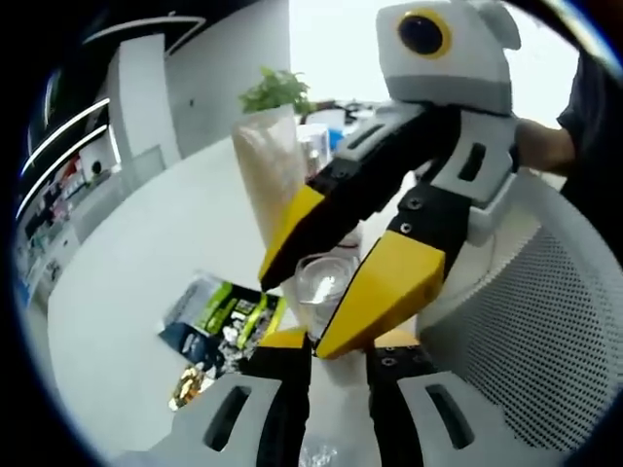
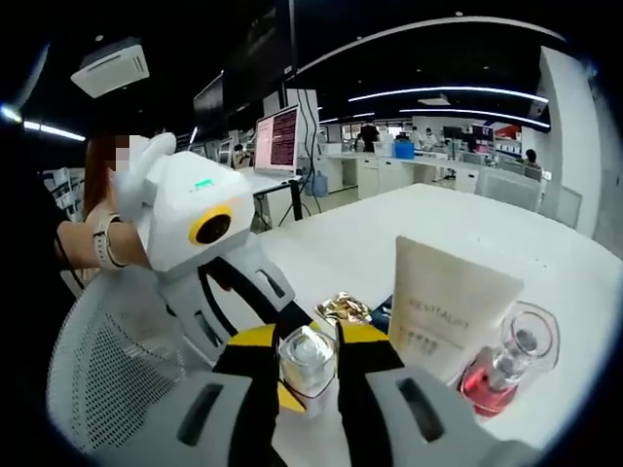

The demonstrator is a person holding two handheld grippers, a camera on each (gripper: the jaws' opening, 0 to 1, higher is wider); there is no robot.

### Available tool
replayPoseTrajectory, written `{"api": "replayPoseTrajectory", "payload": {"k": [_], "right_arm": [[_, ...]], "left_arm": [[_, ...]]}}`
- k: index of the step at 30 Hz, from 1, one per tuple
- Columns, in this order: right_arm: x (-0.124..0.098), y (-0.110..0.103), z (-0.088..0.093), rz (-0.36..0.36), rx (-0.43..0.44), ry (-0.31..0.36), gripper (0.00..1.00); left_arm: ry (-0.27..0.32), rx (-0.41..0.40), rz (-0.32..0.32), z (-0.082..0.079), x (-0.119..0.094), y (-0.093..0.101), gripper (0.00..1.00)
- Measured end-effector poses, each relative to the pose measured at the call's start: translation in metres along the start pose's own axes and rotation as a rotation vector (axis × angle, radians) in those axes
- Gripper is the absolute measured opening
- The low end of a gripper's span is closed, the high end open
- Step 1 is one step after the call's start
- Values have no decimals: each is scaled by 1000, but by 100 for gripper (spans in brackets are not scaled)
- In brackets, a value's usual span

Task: Arrange the skincare products in the storage area until every visible bottle or jar stands upright without overlapping.

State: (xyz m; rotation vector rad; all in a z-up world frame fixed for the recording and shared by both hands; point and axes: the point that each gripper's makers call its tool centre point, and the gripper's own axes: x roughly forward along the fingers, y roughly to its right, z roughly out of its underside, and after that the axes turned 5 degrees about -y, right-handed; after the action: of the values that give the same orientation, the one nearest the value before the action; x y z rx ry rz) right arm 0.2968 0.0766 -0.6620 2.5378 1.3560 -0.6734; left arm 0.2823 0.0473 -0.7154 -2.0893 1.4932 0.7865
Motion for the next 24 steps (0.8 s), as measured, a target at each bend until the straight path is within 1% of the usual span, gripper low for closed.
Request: {"api": "replayPoseTrajectory", "payload": {"k": [5,7,11,15,20,24], "right_arm": [[3,-2,5,3,-16,-16,21],[3,-1,4,6,-17,-10,22],[3,-1,4,9,-6,-11,22],[3,2,5,10,21,-11,23],[3,2,4,5,28,-11,23],[2,2,2,8,26,-5,28]], "left_arm": [[-8,-7,7,4,3,1,18],[-6,-7,5,4,3,0,18],[2,-18,9,5,3,0,18],[2,-8,5,5,4,-1,18],[3,-7,4,5,4,-1,18],[-1,-3,3,6,4,-1,17]]}}
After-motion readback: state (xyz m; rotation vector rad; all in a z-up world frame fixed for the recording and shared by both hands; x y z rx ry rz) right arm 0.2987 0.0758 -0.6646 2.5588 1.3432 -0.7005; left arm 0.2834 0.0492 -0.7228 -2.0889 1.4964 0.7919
